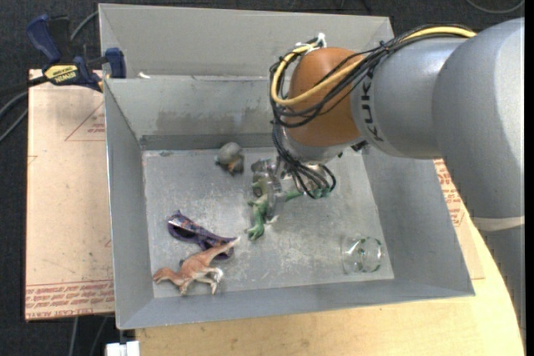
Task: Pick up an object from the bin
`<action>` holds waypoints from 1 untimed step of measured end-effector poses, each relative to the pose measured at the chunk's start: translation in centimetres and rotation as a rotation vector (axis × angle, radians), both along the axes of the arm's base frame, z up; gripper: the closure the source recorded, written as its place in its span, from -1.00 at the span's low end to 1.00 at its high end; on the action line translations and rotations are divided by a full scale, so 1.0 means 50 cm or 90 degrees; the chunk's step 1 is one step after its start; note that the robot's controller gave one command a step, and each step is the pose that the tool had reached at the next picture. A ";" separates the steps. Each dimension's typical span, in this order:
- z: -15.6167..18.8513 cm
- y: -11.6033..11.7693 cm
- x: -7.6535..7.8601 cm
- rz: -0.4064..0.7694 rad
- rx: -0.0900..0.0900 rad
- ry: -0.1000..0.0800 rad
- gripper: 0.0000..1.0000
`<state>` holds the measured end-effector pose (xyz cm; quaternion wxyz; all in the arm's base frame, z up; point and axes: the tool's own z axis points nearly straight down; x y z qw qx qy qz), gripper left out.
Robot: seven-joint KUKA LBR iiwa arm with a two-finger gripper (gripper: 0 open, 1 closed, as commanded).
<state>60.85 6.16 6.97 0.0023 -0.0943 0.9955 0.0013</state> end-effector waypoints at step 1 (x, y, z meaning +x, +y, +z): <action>0.000 0.000 0.000 0.000 0.000 0.000 1.00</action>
Offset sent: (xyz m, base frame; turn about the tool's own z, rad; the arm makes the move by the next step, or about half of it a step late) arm 0.0061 -0.0051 0.0621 -0.0472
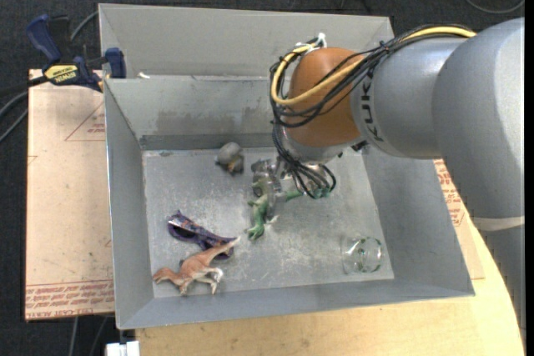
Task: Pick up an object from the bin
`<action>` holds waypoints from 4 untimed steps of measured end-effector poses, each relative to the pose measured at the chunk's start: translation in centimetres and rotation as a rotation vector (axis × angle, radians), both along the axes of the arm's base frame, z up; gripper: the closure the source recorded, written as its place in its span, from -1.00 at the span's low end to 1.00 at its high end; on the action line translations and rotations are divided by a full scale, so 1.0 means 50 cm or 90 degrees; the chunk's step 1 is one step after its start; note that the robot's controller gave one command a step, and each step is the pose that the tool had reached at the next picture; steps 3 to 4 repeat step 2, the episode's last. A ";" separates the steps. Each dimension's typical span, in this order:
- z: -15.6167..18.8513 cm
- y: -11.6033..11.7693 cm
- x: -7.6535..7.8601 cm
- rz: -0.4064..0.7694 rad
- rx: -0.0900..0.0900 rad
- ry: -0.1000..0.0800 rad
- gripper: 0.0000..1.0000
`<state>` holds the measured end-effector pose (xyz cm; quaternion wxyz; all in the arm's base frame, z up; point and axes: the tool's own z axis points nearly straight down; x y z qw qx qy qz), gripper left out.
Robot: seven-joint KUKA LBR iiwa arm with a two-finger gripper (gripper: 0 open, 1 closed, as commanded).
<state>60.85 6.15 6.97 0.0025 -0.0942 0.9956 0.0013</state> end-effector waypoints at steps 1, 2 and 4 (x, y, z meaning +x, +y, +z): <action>0.133 -0.009 0.017 0.029 0.001 -0.006 1.00; 0.325 0.041 0.050 0.018 0.001 -0.002 1.00; 0.325 0.041 0.050 0.018 0.001 -0.002 1.00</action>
Offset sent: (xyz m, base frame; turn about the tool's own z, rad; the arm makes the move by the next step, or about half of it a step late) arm 0.0244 0.0197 0.1627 -0.0288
